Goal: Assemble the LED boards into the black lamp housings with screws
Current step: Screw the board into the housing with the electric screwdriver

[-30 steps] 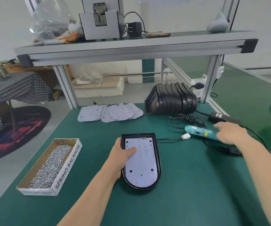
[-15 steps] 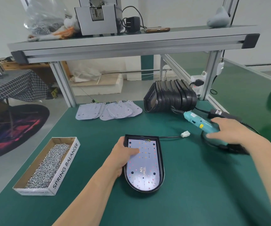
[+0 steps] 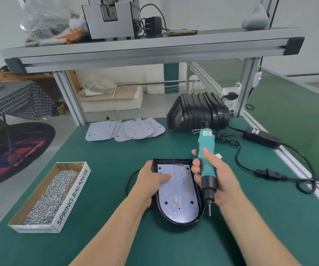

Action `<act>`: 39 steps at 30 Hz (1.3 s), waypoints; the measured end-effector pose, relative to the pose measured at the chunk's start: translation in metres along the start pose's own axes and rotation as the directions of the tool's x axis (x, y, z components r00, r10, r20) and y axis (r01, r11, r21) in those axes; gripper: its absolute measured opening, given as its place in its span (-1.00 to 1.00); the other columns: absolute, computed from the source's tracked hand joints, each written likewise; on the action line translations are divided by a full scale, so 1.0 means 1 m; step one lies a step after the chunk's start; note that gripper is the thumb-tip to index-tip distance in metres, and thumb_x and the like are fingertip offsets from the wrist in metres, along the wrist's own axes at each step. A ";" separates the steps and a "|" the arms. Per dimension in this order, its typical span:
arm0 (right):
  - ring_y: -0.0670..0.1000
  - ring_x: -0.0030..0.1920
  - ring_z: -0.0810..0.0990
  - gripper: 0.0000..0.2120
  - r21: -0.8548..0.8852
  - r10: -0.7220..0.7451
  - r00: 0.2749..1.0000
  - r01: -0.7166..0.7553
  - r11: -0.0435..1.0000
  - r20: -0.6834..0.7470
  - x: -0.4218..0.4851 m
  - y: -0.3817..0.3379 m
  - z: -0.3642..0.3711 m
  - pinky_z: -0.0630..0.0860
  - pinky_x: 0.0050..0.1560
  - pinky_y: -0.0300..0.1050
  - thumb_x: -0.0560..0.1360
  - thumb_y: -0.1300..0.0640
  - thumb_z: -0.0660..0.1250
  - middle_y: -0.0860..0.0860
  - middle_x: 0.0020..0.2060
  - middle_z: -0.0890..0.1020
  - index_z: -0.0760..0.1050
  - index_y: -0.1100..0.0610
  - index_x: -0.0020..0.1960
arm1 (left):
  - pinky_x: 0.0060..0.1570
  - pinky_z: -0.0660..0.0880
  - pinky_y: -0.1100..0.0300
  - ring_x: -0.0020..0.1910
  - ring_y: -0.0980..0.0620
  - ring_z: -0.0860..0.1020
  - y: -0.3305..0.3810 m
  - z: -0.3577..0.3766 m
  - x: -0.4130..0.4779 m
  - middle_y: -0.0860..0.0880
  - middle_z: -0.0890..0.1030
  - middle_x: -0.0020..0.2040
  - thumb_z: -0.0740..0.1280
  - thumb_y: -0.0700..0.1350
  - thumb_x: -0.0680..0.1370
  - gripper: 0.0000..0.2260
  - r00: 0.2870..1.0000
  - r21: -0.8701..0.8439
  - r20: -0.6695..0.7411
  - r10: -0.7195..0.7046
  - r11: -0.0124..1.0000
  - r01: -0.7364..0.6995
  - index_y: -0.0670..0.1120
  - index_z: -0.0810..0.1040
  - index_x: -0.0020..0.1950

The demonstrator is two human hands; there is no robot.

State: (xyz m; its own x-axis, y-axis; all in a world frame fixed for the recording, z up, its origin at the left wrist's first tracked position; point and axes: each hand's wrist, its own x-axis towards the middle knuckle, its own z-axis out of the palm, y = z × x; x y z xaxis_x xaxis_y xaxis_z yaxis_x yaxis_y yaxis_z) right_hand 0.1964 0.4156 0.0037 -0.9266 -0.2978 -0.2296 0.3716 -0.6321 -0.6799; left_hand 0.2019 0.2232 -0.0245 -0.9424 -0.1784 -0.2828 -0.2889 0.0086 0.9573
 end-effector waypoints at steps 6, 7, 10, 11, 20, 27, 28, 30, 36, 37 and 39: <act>-0.04 -0.43 0.46 -0.72 0.015 -0.069 0.994 0.071 0.997 -0.088 -0.002 0.005 0.008 0.40 -0.54 -0.31 0.56 0.05 0.32 0.06 -0.35 0.51 0.50 0.20 0.19 | 0.15 0.60 -0.10 0.08 -0.18 0.67 0.009 0.002 0.000 -0.12 0.71 0.02 0.46 -0.37 0.40 -0.65 1.000 0.100 -0.013 -0.004 0.995 0.006 -0.04 0.56 0.10; -0.04 -0.44 0.45 -0.79 -0.008 -0.096 0.987 0.096 0.995 -0.125 -0.002 0.010 0.012 0.40 -0.53 -0.30 0.58 0.08 0.32 0.06 -0.37 0.51 0.49 0.19 0.14 | 0.15 0.60 -0.08 0.09 -0.16 0.66 0.010 0.004 -0.001 -0.10 0.71 0.03 0.46 -0.35 0.40 -0.65 1.000 0.125 -0.014 0.003 0.992 -0.001 -0.04 0.55 0.10; -0.05 -0.49 0.42 -0.90 -0.172 -0.177 0.961 0.141 0.975 -0.215 -0.002 0.029 0.025 0.40 -0.52 -0.27 0.56 0.19 0.36 0.04 -0.45 0.50 0.45 0.16 -0.07 | 0.15 0.59 -0.03 0.05 -0.03 0.64 0.016 0.007 -0.006 0.02 0.68 0.03 0.41 -0.20 0.36 -0.64 1.000 0.273 -0.015 0.015 0.962 -0.010 0.02 0.54 0.13; -0.06 -0.52 0.44 -0.88 -0.218 -0.184 0.957 0.135 0.966 -0.222 -0.001 0.036 0.029 0.40 -0.52 -0.29 0.56 0.21 0.37 0.03 -0.46 0.50 0.44 0.16 -0.11 | 0.15 0.59 -0.03 0.05 0.00 0.64 0.017 0.007 -0.008 0.03 0.68 0.02 0.40 -0.17 0.36 -0.66 1.000 0.299 -0.004 0.009 0.954 -0.007 0.04 0.54 0.12; -0.02 -0.49 0.54 -0.90 -0.298 -0.148 0.973 0.090 0.950 -0.178 0.008 0.047 0.023 0.49 -0.40 -0.11 0.55 0.15 0.39 0.03 -0.45 0.57 0.48 0.13 -0.04 | 0.01 0.57 0.07 -0.03 -0.08 0.64 0.049 -0.076 -0.013 0.03 0.66 -0.11 0.33 -0.08 0.57 -0.86 0.883 0.494 -0.318 0.346 0.855 -0.158 -0.02 0.65 0.08; -0.03 -0.49 0.53 -0.85 -0.309 -0.127 0.977 0.070 0.949 -0.169 0.008 0.047 0.022 0.48 -0.52 -0.20 0.53 0.11 0.42 0.03 -0.43 0.55 0.47 0.10 -0.10 | 0.05 0.59 0.06 -0.03 -0.11 0.65 0.049 -0.226 -0.015 -0.07 0.70 0.02 0.34 -0.31 0.51 -0.75 0.872 0.877 -0.450 0.193 0.282 0.390 -0.06 0.71 0.07; -0.03 -0.48 0.52 -0.85 -0.306 -0.132 0.978 0.077 0.949 -0.164 0.008 0.047 0.022 0.48 -0.50 -0.20 0.53 0.11 0.43 0.03 -0.43 0.55 0.46 0.11 -0.10 | 0.09 0.59 0.07 0.01 -0.09 0.65 0.042 -0.229 -0.015 -0.06 0.70 0.04 0.37 -0.29 0.50 -0.75 0.900 0.899 -0.416 0.133 0.209 0.384 -0.05 0.70 0.10; -0.02 -0.46 0.51 -0.84 -0.312 -0.142 0.978 0.088 0.946 -0.154 0.009 0.046 0.021 0.48 -0.43 -0.16 0.53 0.10 0.43 0.04 -0.42 0.54 0.46 0.12 -0.08 | 0.05 0.58 0.10 0.02 -0.07 0.65 0.028 -0.231 -0.013 -0.04 0.70 0.05 0.41 -0.23 0.50 -0.82 0.917 0.918 -0.385 0.103 0.148 0.369 -0.01 0.67 0.05; 0.00 -0.40 0.48 -0.81 -0.185 -0.097 0.982 0.066 0.980 -0.163 0.008 0.044 0.023 0.45 -0.27 -0.11 0.60 0.02 0.35 0.04 -0.38 0.55 0.48 0.15 0.05 | -0.31 0.48 0.15 -0.34 -0.02 0.55 0.002 -0.219 -0.011 -0.03 0.61 -0.35 0.30 -0.26 0.43 -0.83 0.894 0.947 -0.310 0.322 0.184 0.262 -0.10 0.61 -0.33; 0.00 -0.41 0.48 -0.80 -0.167 -0.089 0.982 0.061 0.984 -0.166 0.008 0.044 0.024 0.45 -0.26 -0.11 0.60 0.01 0.34 0.04 -0.38 0.55 0.49 0.15 0.05 | -0.35 0.42 0.16 -0.35 -0.02 0.54 -0.001 -0.216 -0.011 -0.03 0.59 -0.37 0.28 -0.27 0.43 -0.81 0.896 0.955 -0.286 0.339 0.180 0.236 -0.10 0.55 -0.38; 0.01 -0.42 0.48 -0.77 -0.146 -0.087 0.981 0.061 0.987 -0.173 0.007 0.044 0.024 0.44 -0.22 -0.10 0.61 0.00 0.34 0.06 -0.38 0.56 0.49 0.17 0.07 | -0.40 0.35 0.17 -0.39 0.01 0.51 -0.003 -0.215 -0.008 0.00 0.55 -0.41 0.26 -0.28 0.45 -0.73 0.899 0.962 -0.254 0.357 0.190 0.196 -0.07 0.47 -0.44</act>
State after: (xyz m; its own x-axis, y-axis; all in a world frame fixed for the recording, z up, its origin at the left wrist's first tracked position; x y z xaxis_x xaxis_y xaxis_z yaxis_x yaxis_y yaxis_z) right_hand 0.2074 0.3685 -0.0105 -0.9513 -0.1137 -0.2867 0.3015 -0.5377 -0.7874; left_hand 0.2468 0.0135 -0.0123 -0.9076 -0.4071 0.1024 -0.4018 0.9131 0.0690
